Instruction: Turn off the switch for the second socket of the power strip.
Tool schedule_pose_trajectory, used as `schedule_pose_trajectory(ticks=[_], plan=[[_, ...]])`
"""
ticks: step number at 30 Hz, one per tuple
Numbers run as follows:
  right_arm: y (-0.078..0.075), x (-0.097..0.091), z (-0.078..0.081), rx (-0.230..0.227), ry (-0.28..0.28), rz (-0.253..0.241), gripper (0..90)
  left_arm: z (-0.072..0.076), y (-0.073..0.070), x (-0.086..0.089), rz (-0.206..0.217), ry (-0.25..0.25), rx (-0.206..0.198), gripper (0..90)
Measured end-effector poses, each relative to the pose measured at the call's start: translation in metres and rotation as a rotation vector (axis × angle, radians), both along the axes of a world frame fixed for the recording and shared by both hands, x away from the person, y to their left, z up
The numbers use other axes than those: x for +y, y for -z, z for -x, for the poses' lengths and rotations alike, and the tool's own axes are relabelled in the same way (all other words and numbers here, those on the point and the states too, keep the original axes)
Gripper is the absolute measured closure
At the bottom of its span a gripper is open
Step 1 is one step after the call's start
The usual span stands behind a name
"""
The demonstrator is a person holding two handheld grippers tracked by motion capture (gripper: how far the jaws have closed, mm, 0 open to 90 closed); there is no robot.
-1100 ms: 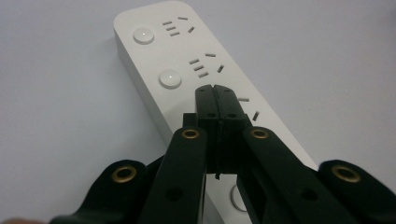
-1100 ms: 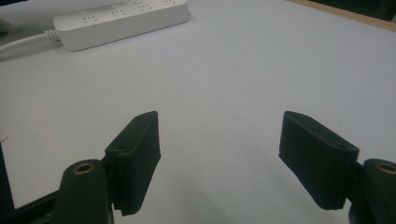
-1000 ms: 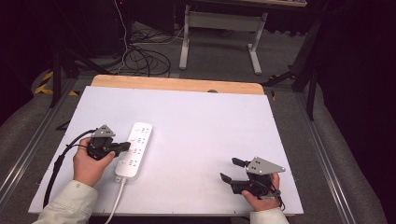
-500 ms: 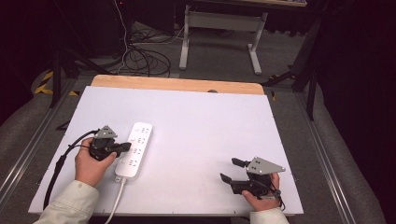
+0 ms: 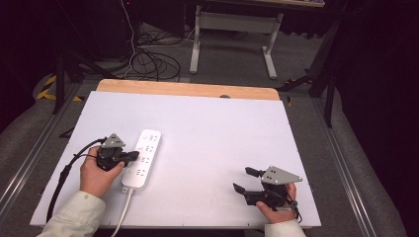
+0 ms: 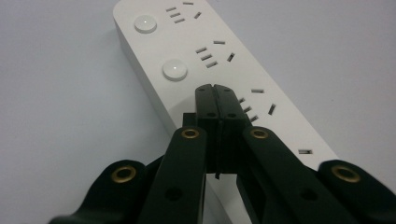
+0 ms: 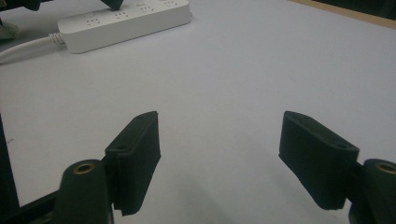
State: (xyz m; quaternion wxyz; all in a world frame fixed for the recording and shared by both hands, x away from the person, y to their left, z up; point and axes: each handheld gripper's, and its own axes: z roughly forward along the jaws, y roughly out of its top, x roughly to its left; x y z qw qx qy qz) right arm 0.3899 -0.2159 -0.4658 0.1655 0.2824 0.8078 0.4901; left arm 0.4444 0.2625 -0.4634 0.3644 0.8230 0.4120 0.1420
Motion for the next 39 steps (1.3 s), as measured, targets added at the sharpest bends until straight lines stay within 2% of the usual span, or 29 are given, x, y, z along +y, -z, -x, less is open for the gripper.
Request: schedule_pose_trajectory(ticks=[10, 13, 14, 15, 22, 25, 26, 39], plan=[[0.0, 0.0002, 0.0004, -0.002, -0.001, 0.002, 29.5, 0.0012, -0.0003, -0.0023, -0.011, -0.007, 0.0, 90.0], [0.0, 0.0002, 0.0004, -0.003, 0.0, 0.002, 29.5, 0.0015, -0.0002, -0.0028, -0.024, -0.007, -0.014, 90.0], [0.0, 0.0003, 0.0005, -0.003, -0.001, 0.002, 29.5, 0.0018, -0.0002, -0.0033, -0.04, -0.011, -0.028, 90.0], [0.0, 0.0002, 0.0005, -0.003, -0.001, 0.002, 29.5, 0.003, -0.0002, -0.0057, -0.036, -0.015, -0.018, 90.0], [0.0, 0.0004, 0.0007, -0.003, -0.001, 0.005, 29.5, 0.004, -0.0014, -0.009, -0.077, -0.016, -0.035, 90.0], [0.0001, 0.0004, 0.0008, -0.003, -0.001, 0.006, 29.5, 0.0042, -0.0001, -0.0074, -0.066, -0.011, -0.04, 90.0], [0.0001, 0.0005, 0.0009, -0.003, -0.001, 0.006, 29.5, 0.0048, 0.0005, -0.0074, -0.079, -0.02, -0.055, 90.0], [0.0007, 0.0012, 0.0007, 0.001, -0.007, 0.006, 29.6, 0.0044, 0.0006, -0.0063, -0.069, -0.011, -0.045, 90.0]])
